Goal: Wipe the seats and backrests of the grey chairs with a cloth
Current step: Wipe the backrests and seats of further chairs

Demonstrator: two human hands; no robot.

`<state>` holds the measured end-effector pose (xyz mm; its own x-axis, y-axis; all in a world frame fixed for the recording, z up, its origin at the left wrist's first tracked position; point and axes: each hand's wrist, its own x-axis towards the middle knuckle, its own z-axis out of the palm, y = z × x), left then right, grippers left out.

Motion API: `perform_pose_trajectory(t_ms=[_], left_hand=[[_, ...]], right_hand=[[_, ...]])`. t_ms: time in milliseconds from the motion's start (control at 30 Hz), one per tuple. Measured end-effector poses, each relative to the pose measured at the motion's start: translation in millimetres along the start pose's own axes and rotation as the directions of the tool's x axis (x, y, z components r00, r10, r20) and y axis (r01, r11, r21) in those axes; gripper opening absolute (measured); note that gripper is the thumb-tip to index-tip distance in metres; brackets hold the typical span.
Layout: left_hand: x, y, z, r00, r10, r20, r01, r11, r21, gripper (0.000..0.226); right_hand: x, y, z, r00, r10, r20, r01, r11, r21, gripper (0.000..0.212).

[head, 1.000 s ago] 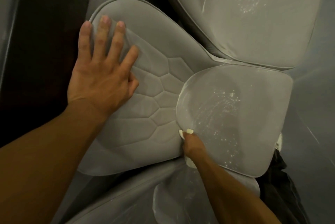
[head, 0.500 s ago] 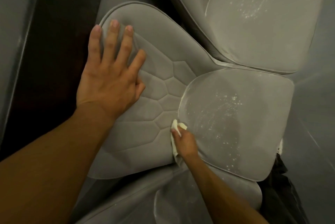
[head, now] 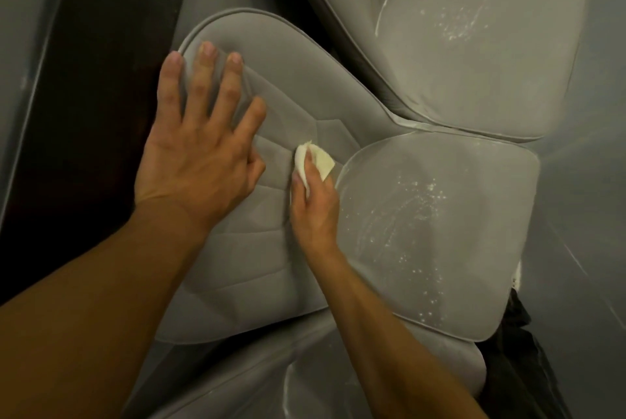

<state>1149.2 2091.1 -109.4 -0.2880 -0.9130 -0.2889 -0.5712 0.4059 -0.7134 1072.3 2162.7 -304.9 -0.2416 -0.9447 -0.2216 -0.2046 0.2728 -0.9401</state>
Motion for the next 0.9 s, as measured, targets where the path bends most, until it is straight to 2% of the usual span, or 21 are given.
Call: perform_pose_trajectory(t_ms=[33, 67, 133, 167, 200, 267, 367, 433, 500, 567, 667, 800, 833, 900], left_hand=[[-0.1, 0.0, -0.2, 1.0, -0.001, 0.005, 0.001, 1.0, -0.003, 0.073], [-0.1, 0.0, -0.7, 1.0, -0.001, 0.008, 0.001, 1.0, -0.004, 0.073], [-0.3, -0.1, -1.1, 1.0, 0.005, 0.007, -0.005, 1.0, -0.004, 0.072], [-0.5, -0.1, -1.1, 1.0, 0.006, 0.003, -0.006, 1.0, -0.007, 0.072], [-0.8, -0.1, -1.3, 1.0, 0.005, -0.002, -0.005, 1.0, -0.011, 0.072], [-0.7, 0.4, -1.0, 1.0, 0.003, 0.0, -0.003, 1.0, 0.001, 0.072], [-0.2, 0.7, -0.9, 1.0, 0.001, 0.007, -0.001, 1.0, 0.02, 0.072], [-0.3, 0.8, -1.1, 1.0, 0.002, 0.004, -0.002, 1.0, 0.018, 0.072], [-0.6, 1.1, -1.3, 1.0, 0.001, 0.006, -0.002, 1.0, 0.021, 0.073], [-0.9, 1.4, -3.3, 1.0, -0.002, 0.014, 0.002, 1.0, 0.023, 0.073], [-0.7, 1.8, -4.8, 1.0, -0.004, 0.021, 0.004, 1.0, 0.012, 0.072], [-1.1, 0.0, -5.3, 1.0, 0.006, 0.021, -0.006, 1.0, -0.001, 0.073], [-1.0, 0.2, -4.9, 1.0, 0.006, 0.019, -0.006, 1.0, 0.001, 0.073], [-0.5, 1.4, -4.1, 1.0, 0.003, 0.018, -0.003, 1.0, 0.011, 0.074]], right_hand=[[-3.2, 14.2, 0.4, 0.999, 0.046, 0.016, -0.045, 0.998, -0.04, 0.046], [-2.7, 27.2, 0.3, 0.985, 0.167, 0.034, -0.166, 0.986, -0.033, 0.044], [6.7, 48.6, -2.2, 0.88, 0.459, 0.123, -0.453, 0.888, -0.081, 0.04], [14.5, 53.3, -2.9, 0.827, 0.541, 0.153, -0.528, 0.84, -0.122, 0.04], [23.2, 53.7, -2.0, 0.808, 0.57, 0.149, -0.556, 0.821, -0.129, 0.039], [38.4, 38.3, 3.6, 0.849, 0.526, 0.049, -0.526, 0.85, -0.023, 0.035], [38.6, -2.5, 9.3, 0.948, 0.305, -0.089, -0.295, 0.949, 0.113, 0.039], [22.7, -22.0, 2.4, 0.993, 0.084, -0.084, -0.071, 0.987, 0.146, 0.042], [9.9, -24.7, -6.6, 0.995, -0.087, -0.046, 0.093, 0.986, 0.139, 0.043], [10.1, -9.0, -6.4, 0.994, -0.109, 0.0, 0.108, 0.992, 0.058, 0.045], [27.1, 20.1, -2.5, 0.98, 0.193, 0.056, -0.191, 0.981, -0.039, 0.043], [68.7, 36.6, -9.5, 0.827, 0.563, -0.008, -0.56, 0.824, 0.08, 0.033], [79.8, 31.1, -11.5, 0.803, 0.593, -0.054, -0.585, 0.802, 0.121, 0.035], [96.1, 10.8, -12.4, 0.817, 0.555, -0.156, -0.523, 0.827, 0.206, 0.038]])
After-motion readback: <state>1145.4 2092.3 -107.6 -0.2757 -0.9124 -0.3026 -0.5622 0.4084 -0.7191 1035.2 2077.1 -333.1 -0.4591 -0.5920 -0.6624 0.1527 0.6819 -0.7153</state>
